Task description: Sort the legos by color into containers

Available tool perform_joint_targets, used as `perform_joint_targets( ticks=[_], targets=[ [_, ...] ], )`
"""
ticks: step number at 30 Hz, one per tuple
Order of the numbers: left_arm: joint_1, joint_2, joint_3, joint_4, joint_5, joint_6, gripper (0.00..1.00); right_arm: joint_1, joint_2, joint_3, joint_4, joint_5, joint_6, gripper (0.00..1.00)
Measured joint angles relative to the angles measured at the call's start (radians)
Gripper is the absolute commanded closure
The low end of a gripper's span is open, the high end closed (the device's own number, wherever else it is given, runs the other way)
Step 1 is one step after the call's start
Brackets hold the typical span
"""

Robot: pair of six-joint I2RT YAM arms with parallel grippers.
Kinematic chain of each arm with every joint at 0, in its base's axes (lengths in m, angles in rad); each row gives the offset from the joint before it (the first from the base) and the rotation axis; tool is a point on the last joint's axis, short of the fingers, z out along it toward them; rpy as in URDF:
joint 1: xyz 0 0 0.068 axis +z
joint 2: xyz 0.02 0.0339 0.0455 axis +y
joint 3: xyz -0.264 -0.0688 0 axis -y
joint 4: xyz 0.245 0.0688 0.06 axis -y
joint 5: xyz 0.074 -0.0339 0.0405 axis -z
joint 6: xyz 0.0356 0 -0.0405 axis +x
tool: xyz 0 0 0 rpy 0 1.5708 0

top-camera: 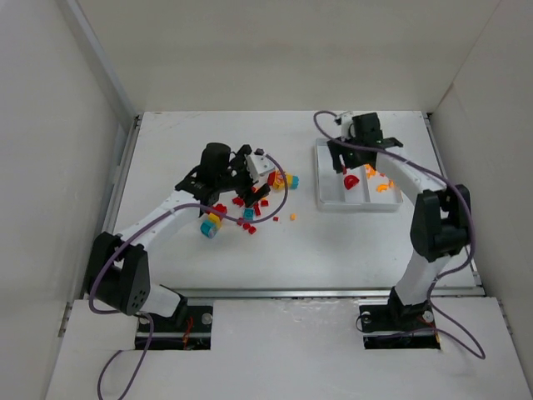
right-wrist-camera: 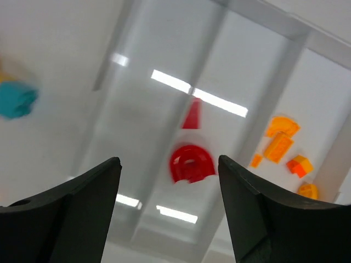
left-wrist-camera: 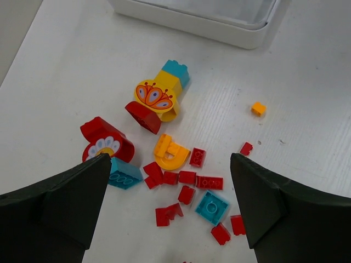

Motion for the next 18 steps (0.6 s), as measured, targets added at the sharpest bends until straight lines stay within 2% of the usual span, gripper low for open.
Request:
perform_joint_targets(
  ticks=[4,7,8,14,18],
  targets=[
    [0.000,0.000,-0.036,0.039,-0.081,-0.075,0.09,0.217,-0.168,-0.149,0.037,-0.035,-0.147,0.23],
    [0.003,0.000,-0.087,0.072,-0.220,-0.180,0.09,0.407,-0.197,-0.207,0.066,-0.113,-0.197,0.25],
    [0.008,0.000,-0.100,0.074,-0.264,-0.213,0.09,0.451,-0.185,-0.213,0.066,-0.136,-0.194,0.28],
    [0.059,-0.002,-0.170,0.073,-0.547,-0.367,0.09,0.497,-0.047,-0.198,0.059,-0.099,-0.089,0.34],
    [0.064,-0.013,-0.202,0.064,-0.624,-0.414,0.09,0.525,-0.005,-0.204,0.054,-0.023,-0.023,0.33]
  ],
)
